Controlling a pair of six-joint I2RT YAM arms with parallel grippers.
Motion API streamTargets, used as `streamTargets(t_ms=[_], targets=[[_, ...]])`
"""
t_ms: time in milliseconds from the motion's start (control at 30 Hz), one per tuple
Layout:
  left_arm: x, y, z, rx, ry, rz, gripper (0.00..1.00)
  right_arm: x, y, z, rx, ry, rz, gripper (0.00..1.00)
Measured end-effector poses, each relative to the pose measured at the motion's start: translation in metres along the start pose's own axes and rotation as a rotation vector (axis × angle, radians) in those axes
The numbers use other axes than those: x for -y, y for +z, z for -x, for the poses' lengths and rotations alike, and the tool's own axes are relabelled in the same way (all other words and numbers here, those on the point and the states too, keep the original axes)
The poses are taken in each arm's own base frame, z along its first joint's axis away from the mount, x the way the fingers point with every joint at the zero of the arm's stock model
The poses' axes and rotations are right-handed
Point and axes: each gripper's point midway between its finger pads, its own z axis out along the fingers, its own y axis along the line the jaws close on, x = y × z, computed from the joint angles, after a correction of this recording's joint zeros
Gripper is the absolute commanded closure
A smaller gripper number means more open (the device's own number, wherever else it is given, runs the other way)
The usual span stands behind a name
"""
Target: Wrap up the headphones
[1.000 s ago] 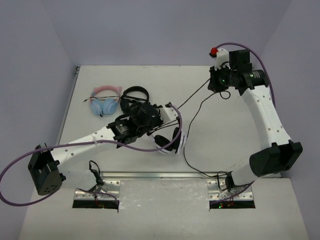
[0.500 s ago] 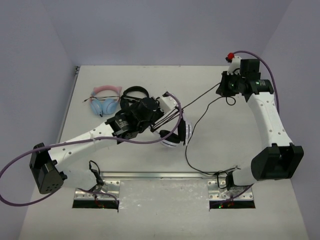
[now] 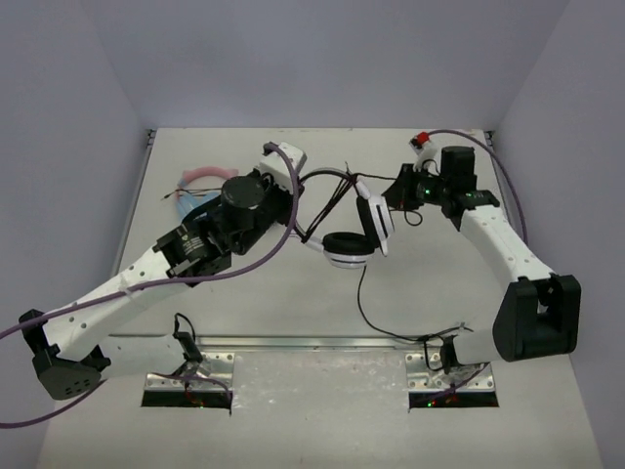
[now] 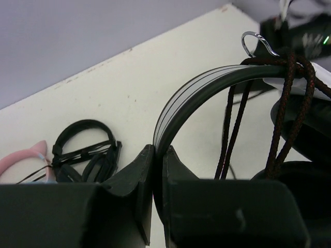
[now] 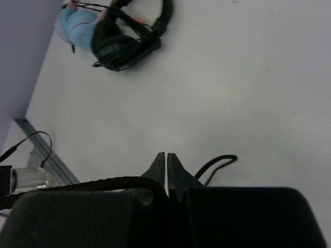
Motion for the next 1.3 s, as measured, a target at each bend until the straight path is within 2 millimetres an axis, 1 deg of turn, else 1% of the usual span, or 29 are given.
streamTargets(t_ms=[67,100,133,167,200,233,267,300,333,367,400,467,567,600,633,667,700,767,833,867,933,1000,1067,1133,1200,1300], targets=[[-0.002,-0.009,0.022,0.073,-0.089,0.001,1.00,-0.032,0.015,-0.019,0.001,-0.028,0.128,0.93],[-0.003,-0.013,0.031,0.106,-0.130,0.001,1.00,-0.054,0.023,-0.029,0.006,-0.050,0.208,0.89],[-0.004,-0.018,0.040,0.137,-0.171,0.002,1.00,-0.075,0.030,-0.039,0.012,-0.075,0.287,0.88],[-0.006,-0.023,0.049,0.168,-0.207,0.000,1.00,-0.093,0.034,-0.046,0.018,-0.088,0.351,0.86],[-0.008,-0.029,0.058,0.199,-0.246,0.003,1.00,-0.111,0.038,-0.055,0.026,-0.100,0.425,0.83],[-0.012,-0.036,0.071,0.239,-0.292,0.005,1.00,-0.128,0.040,-0.062,0.041,-0.105,0.497,0.82],[-0.014,-0.041,0.081,0.266,-0.322,0.007,1.00,-0.139,0.042,-0.064,0.051,-0.098,0.545,0.82],[-0.018,-0.046,0.091,0.294,-0.353,0.013,1.00,-0.153,0.046,-0.062,0.092,-0.102,0.616,0.81],[-0.022,-0.052,0.102,0.324,-0.381,0.021,1.00,-0.159,0.049,-0.061,0.105,-0.093,0.649,0.80],[-0.026,-0.057,0.112,0.346,-0.407,0.032,1.00,-0.171,0.054,-0.060,0.130,-0.096,0.706,0.80],[-0.031,-0.061,0.121,0.366,-0.428,0.045,0.99,-0.179,0.059,-0.059,0.151,-0.094,0.743,0.79],[-0.038,-0.068,0.138,0.399,-0.470,0.067,0.99,-0.193,0.072,-0.070,0.138,-0.063,0.807,0.79],[-0.046,-0.080,0.167,0.465,-0.546,0.075,1.00,-0.206,0.100,-0.097,0.064,0.012,0.844,0.76],[-0.049,-0.085,0.176,0.490,-0.571,0.078,1.00,-0.208,0.109,-0.106,0.035,0.038,0.847,0.79],[-0.052,-0.090,0.184,0.514,-0.594,0.079,1.00,-0.210,0.116,-0.115,0.012,0.058,0.847,0.85],[-0.056,-0.094,0.189,0.532,-0.611,0.088,1.00,-0.211,0.122,-0.124,-0.011,0.080,0.841,0.97],[-0.060,-0.098,0.193,0.546,-0.623,0.097,1.00,-0.211,0.125,-0.130,-0.028,0.096,0.838,0.99],[-0.068,-0.103,0.195,0.557,-0.635,0.136,1.00,-0.212,0.128,-0.135,-0.039,0.120,0.835,0.99],[-0.078,-0.103,0.192,0.548,-0.634,0.196,1.00,-0.213,0.125,-0.134,-0.021,0.124,0.828,0.99],[-0.083,-0.102,0.191,0.545,-0.632,0.233,1.00,-0.212,0.120,-0.136,-0.013,0.125,0.820,0.99],[-0.095,-0.096,0.188,0.525,-0.621,0.334,1.00,-0.207,0.103,-0.147,-0.002,0.119,0.792,0.99],[-0.106,-0.089,0.188,0.507,-0.607,0.436,1.00,-0.206,0.081,-0.158,0.020,0.080,0.778,0.99],[-0.117,-0.072,0.186,0.476,-0.583,0.537,1.00,-0.211,0.054,-0.176,0.038,0.016,0.764,0.99],[-0.126,-0.050,0.178,0.432,-0.556,0.612,1.00,-0.225,0.030,-0.190,0.058,-0.077,0.782,0.99],[-0.137,-0.027,0.166,0.385,-0.529,0.681,1.00,-0.240,0.015,-0.204,0.055,-0.158,0.789,0.99],[-0.155,0.007,0.143,0.284,-0.470,0.786,1.00,-0.258,-0.004,-0.223,0.051,-0.274,0.779,0.99]])
